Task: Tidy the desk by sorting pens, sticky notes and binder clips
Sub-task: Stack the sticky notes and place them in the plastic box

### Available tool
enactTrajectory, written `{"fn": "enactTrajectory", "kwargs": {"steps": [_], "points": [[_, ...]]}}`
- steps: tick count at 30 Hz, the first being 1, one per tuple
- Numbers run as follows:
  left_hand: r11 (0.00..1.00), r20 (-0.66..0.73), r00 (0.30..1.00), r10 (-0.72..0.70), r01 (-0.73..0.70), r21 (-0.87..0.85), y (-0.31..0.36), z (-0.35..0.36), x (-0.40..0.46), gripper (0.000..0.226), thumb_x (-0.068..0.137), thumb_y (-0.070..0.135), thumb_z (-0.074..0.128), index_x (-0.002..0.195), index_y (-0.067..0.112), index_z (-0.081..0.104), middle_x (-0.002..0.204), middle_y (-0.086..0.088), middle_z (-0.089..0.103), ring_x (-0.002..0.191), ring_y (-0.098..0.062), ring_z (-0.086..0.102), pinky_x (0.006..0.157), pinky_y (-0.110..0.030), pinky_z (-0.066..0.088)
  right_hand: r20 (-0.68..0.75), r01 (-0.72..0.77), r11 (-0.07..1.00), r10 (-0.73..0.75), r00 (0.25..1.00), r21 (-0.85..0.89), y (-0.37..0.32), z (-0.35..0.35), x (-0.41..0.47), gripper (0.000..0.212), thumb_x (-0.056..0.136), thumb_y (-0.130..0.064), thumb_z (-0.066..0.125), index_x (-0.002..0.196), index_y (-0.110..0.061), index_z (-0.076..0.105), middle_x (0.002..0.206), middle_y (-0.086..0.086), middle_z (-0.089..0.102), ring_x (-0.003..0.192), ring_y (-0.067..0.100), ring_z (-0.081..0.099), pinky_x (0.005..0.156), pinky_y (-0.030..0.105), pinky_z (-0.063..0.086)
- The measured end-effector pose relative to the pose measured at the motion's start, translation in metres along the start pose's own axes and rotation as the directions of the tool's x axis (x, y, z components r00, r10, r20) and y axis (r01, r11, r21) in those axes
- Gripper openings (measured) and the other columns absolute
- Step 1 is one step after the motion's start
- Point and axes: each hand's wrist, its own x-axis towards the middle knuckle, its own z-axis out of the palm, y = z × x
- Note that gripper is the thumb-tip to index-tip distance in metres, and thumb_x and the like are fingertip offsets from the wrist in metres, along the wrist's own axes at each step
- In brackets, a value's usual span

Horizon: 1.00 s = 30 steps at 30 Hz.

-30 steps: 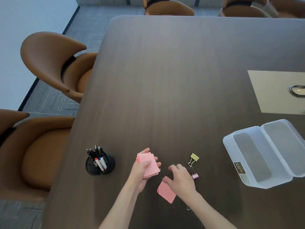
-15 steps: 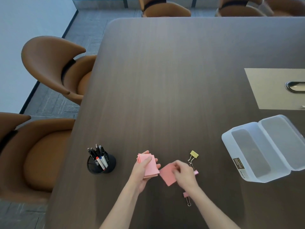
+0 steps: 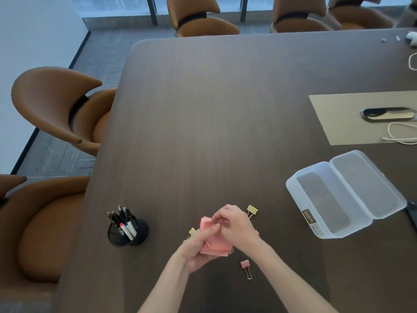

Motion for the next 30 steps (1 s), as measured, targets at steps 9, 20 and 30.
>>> {"fn": "enactTrajectory", "kwargs": {"steps": [9, 20, 30], "points": [[0.997, -0.022, 1.0, -0.01, 0.012, 0.075, 0.0, 0.018, 0.006, 0.028, 0.095, 0.017, 0.063, 0.121, 0.01, 0.07, 0.106, -0.009, 0.074, 0.095, -0.023, 0.071, 0.075, -0.037, 0.056, 0.294, 0.222, 0.927, -0.13, 0.947, -0.304, 0.006, -0.019, -0.036, 0.096, 0.076, -0.062, 0.053, 0.156, -0.029, 0.012, 0.159, -0.007, 0.025, 0.15, 0.011, 0.011, 0.123, 0.037, -0.001], [0.985, -0.006, 1.0, -0.017, 0.018, 0.172, -0.012, 0.066, 0.035, 0.023, 0.079, 0.021, 0.07, 0.1, 0.016, 0.077, 0.093, -0.012, 0.065, 0.086, -0.025, 0.06, 0.071, -0.039, 0.047, 0.215, 0.26, 0.837, -0.174, 0.961, -0.482, 0.031, -0.055, -0.041, 0.106, 0.068, -0.06, 0.067, 0.154, -0.024, 0.017, 0.139, -0.005, 0.049, 0.125, 0.021, 0.046, 0.109, 0.036, 0.034], [0.987, -0.023, 0.999, -0.028, 0.032, 0.155, -0.018, 0.126, 0.084, 0.033, 0.074, 0.001, 0.059, 0.103, 0.003, 0.074, 0.092, -0.017, 0.066, 0.072, -0.023, 0.062, 0.062, -0.03, 0.051, -0.021, -0.156, 0.975, 0.154, 0.988, -0.158, 0.06, -0.119, -0.06, 0.097, 0.077, -0.062, 0.061, 0.155, -0.027, 0.016, 0.155, 0.0, 0.029, 0.141, 0.02, 0.031, 0.117, 0.041, 0.028]]}}
